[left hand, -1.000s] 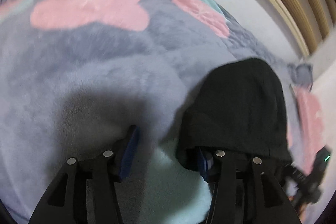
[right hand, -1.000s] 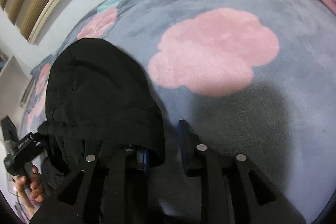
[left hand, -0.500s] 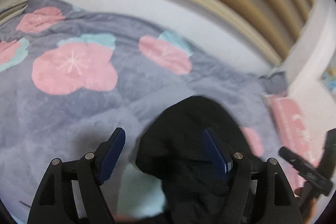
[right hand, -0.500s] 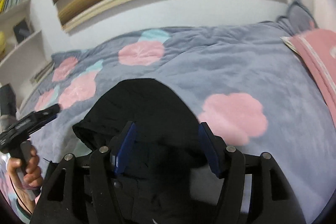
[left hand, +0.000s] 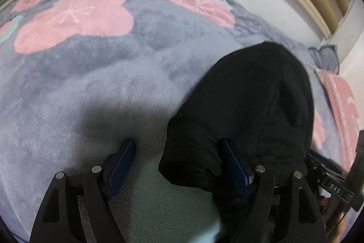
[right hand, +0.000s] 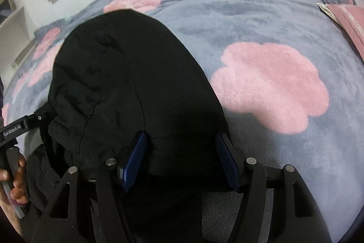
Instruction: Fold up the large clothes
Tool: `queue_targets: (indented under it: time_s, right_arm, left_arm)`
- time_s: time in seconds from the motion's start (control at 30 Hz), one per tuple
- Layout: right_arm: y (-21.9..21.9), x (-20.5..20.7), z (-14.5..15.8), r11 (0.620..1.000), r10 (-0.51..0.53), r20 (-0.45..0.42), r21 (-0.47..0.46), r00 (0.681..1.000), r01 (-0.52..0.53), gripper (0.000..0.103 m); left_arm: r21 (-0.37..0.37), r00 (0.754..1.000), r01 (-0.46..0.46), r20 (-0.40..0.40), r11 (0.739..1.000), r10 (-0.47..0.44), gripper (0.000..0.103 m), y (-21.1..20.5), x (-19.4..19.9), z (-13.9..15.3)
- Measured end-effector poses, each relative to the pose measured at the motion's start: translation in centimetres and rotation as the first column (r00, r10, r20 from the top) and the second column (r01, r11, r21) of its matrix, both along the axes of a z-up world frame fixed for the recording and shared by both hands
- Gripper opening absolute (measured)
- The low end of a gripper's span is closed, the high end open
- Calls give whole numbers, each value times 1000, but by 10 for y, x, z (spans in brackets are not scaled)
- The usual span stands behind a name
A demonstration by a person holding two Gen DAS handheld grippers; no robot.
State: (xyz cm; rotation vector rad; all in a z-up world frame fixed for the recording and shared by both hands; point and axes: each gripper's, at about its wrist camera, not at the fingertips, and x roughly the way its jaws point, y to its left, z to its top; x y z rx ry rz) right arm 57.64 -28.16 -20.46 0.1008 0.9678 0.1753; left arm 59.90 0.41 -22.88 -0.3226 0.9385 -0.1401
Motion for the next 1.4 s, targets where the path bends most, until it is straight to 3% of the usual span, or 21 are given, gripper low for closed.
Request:
queue_targets:
  time_s: [0.23, 0.33, 0.4, 0.5, 0.53, 0.6, 0.7, 0.77, 0.83, 0.9, 0.93, 0.97, 1.0, 1.03, 1.07, 1.1, 1.13, 1.2, 1.4]
  right_arm:
    - [-10, -17, 36, 999, -29, 89, 41, 996, 26, 67]
    - [-11, -14, 51, 999, -4, 109, 54, 994, -2, 67]
    - [-10, -5, 55, 1000, 18, 105, 8, 994, -19, 67]
    - [-13, 14, 55, 997, 68, 84, -33, 994, -65, 67]
    - [-14, 19, 54, 997, 75, 78, -31, 994, -73, 67]
    - [-20, 32, 48, 996, 91, 58, -8, 994, -91, 69]
    - [-32, 55, 34, 992, 107, 12, 72, 994, -108, 76]
    - [-33, 64, 21, 985, 126, -19, 119, 992, -122, 76]
    - [-32, 70, 4, 969, 177, -45, 184, 983, -165, 76]
    - [-30, 66, -5, 956, 213, 7, 204, 977, -210, 74]
    - [-28, 66, -9, 952, 224, 27, 205, 974, -225, 71]
    - [-27, 63, -11, 947, 237, 40, 213, 971, -240, 56]
    - [-25, 63, -12, 939, 253, 51, 229, 966, -258, 54]
    - [-23, 61, -11, 940, 256, 69, 214, 964, -265, 52]
    - [-20, 58, -8, 942, 265, 86, 189, 960, -277, 45]
    - [-16, 55, -4, 943, 278, 97, 162, 956, -291, 39]
    - [-12, 52, -1, 945, 283, 104, 141, 953, -296, 37]
    - [-8, 48, 7, 947, 296, 117, 95, 948, -307, 21]
    - [-2, 4, 61, 933, 357, 178, -22, 917, -359, 17]
  left_arm:
    - [-69, 983, -46, 172, 997, 58, 80, 19, -17, 28]
    - [-111, 985, -69, 150, 991, 85, 80, 27, -13, 26]
    - [-118, 987, -92, 118, 989, 106, 80, 30, -7, 27]
    - [-128, 986, -50, 153, 990, 69, 79, 31, -9, 56]
    - [-108, 981, -13, 189, 994, 33, 79, 27, -6, 73]
    - [-42, 984, 43, 174, 998, -35, 80, 15, 13, 82]
    - [5, 970, 235, 63, 972, -235, 80, -9, 46, 56]
    - [-5, 966, 259, -21, 966, -259, 80, -13, 60, 22]
    - [-125, 967, 253, 7, 959, -254, 80, -4, 61, -3]
    - [-194, 965, 263, 63, 945, -256, 80, 7, 56, -5]
    - [-216, 960, 279, 82, 936, -267, 73, 10, 54, -3]
    - [-219, 957, 291, 89, 931, -278, 66, 9, 53, -3]
    - [-226, 949, 313, 92, 922, -300, 47, 5, 52, -4]
    - [-223, 944, 331, 95, 917, -317, 41, 2, 51, -3]
    - [-182, 940, 339, 109, 923, -324, 38, -3, 47, 0]
    - [-162, 935, 350, 123, 922, -334, 27, -7, 43, 3]
    - [-132, 929, 361, 141, 923, -342, 22, -11, 38, 8]
    - [-57, 919, 373, 164, 926, -359, 18, -20, 29, 19]
    - [-13, 881, 411, 262, 912, -393, 15, -16, -19, 71]
